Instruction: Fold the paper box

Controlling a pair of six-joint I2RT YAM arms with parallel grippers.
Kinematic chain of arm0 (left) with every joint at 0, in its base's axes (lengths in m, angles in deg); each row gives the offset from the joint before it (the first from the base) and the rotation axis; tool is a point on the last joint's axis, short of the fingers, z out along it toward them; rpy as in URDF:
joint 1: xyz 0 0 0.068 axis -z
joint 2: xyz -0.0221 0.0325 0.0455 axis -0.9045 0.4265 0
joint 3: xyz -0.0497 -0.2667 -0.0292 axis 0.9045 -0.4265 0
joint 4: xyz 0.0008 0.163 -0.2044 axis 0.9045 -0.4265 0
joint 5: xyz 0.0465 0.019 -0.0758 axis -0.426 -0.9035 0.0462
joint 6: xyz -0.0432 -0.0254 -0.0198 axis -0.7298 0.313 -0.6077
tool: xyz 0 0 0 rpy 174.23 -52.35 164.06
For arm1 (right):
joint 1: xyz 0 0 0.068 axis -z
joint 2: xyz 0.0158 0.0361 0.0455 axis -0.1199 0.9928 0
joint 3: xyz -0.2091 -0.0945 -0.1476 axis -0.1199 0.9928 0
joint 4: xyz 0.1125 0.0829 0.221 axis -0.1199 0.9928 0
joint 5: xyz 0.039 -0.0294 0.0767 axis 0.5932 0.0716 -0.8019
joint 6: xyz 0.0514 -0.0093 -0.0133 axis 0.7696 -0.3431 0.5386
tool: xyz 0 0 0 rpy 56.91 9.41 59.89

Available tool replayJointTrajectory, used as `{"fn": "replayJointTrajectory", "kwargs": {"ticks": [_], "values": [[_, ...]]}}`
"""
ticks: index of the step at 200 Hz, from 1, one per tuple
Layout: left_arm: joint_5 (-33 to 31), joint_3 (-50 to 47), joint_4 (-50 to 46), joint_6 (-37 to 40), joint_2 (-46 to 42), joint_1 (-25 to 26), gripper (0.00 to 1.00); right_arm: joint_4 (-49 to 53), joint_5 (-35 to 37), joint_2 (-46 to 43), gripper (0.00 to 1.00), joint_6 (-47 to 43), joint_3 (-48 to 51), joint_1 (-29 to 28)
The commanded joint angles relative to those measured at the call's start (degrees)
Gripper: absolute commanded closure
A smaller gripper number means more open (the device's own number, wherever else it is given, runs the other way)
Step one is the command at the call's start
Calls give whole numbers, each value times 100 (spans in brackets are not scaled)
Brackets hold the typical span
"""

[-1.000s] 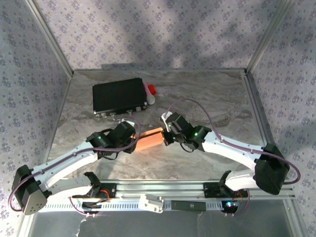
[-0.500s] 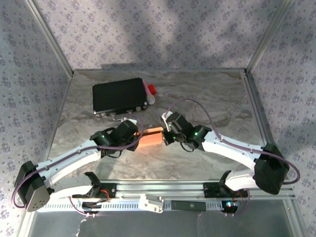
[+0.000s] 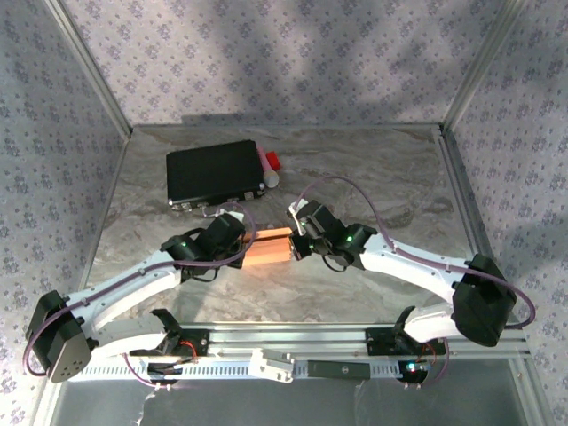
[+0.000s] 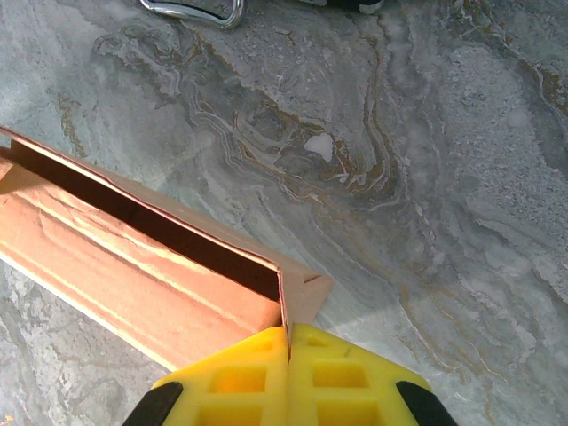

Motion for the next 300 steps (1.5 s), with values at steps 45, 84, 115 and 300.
{"fn": "replayJointTrajectory", "kwargs": {"ticks": [45,84,115,300], "values": [[-16,94,-476,37,-89,2,64,149,-77,125,100,109,-261,15],[108,567,-1027,43,-614,-94,60,211,-86,172,100,136,-297,54],[712,956,-1453,358,-464,-431,58,214,-131,182,100,127,-316,64],[547,896,-1312,525,27,-519,90,268,-200,209,100,171,-413,38]]}}
